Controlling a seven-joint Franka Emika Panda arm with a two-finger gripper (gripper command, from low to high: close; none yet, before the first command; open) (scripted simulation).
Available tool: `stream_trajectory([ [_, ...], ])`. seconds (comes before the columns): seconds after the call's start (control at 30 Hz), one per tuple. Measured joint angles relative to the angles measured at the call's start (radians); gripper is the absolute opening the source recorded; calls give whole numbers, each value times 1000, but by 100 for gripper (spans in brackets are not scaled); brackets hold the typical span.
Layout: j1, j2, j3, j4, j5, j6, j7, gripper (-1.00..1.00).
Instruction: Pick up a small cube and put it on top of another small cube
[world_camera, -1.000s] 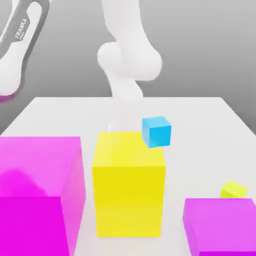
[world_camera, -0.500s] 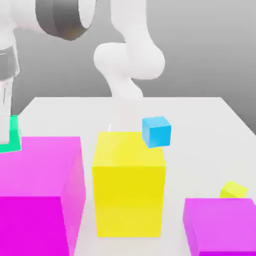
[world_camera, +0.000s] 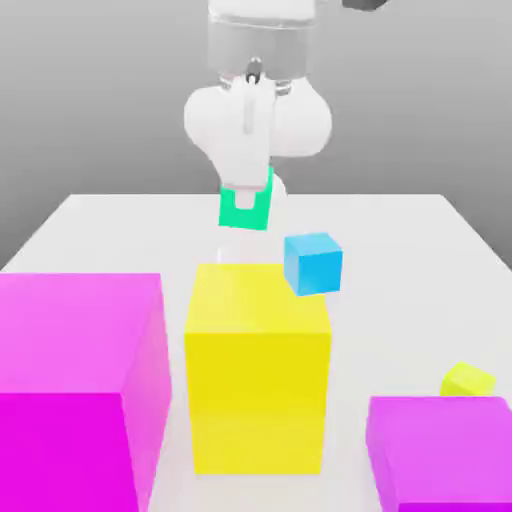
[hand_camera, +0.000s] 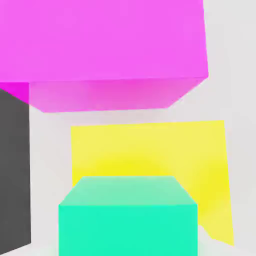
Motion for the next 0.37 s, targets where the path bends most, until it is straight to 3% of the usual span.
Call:
stream_trajectory([
  [0.13, 51, -127, 24, -97, 105, 9, 116, -100],
  [0.27, 65, -103, 56, -216, 148, 160, 136, -100],
  [0.3, 66, -96, 60, -232, 151, 182, 137, 100],
  [0.37, 66, -96, 60, -232, 151, 182, 137, 100],
])
